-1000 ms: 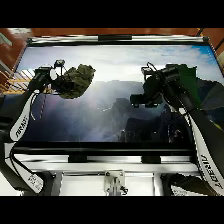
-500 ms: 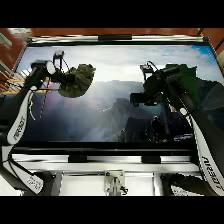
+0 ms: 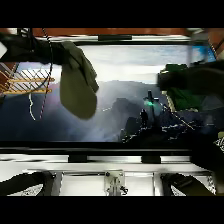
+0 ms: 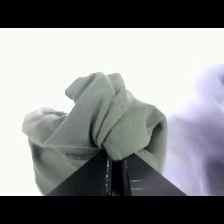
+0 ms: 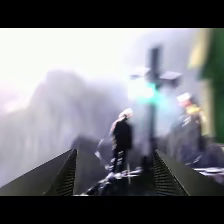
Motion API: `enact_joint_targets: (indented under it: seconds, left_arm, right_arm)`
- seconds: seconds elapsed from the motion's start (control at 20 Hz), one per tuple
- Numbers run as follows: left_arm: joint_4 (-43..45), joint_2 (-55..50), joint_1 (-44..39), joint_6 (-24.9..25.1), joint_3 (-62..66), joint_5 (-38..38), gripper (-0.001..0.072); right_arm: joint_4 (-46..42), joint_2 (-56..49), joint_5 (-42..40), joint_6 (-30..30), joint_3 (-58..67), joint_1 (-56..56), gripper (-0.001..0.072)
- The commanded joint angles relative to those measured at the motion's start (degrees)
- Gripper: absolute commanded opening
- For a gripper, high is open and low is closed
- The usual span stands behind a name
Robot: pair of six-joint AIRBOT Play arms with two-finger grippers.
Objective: Fold the shirts.
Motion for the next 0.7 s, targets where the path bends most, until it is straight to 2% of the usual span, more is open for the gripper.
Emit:
enact_joint_targets:
  seconds: [0.0, 0.1, 0.2, 0.25, 0.3, 0.35, 0.4, 0.45, 0.65]
  left_arm:
    - [0.0, 3.41, -10.14, -1.07, -4.83, -7.89, 0.0034]
    - [0.0, 2.86, -16.31, -4.07, -13.2, -2.89, 0.0034]
    - [-0.04, 1.81, -21.14, -8.2, -22.75, 5.16, 0.004]
    - [-0.07, 0.83, -22.71, -9.53, -26.01, 8.44, 0.0203]
    - [-0.04, -0.2, -23.32, -11.3, -26.88, 9.01, 0.0482]
    - [0.07, -0.87, -23.1, -12.48, -26.36, 7.78, 0.0696]
    - [0.63, -0.81, -22.01, -12.22, -25.33, 5.66, 0.0692]
    - [1.81, -0.37, -19.98, -11.91, -23.78, 2.47, 0.0692]
    - [1.07, 4.26, -6.45, -11.85, -22.58, -6.54, 0.0675]
  right_arm:
    - [-3.61, 8.81, -1.51, 4.5, 1.03, 0.04, 0.0579]
    - [-3.13, 10.14, -5.2, 4.61, 1.01, 0.04, 0.0579]
    - [-3.1, 9.92, -8.87, 4.5, 0.61, 0.04, 0.0579]
    - [-2.8, 9.86, -9.2, 4.15, -0.15, 0.04, 0.058]
    - [-2.32, 9.84, -9.07, 3.96, -1.33, 0.04, 0.058]
    - [-2.27, 9.86, -9.03, 3.89, -2.78, 0.04, 0.058]
    - [-2.01, 9.86, -9.05, 3.45, -4.33, 0.04, 0.0582]
    - [-0.94, 9.86, -9.03, 2.12, -6.19, 0.02, 0.0672]
    - [8.48, 9.84, -6.45, -0.92, -18.51, 0.02, 0.0687]
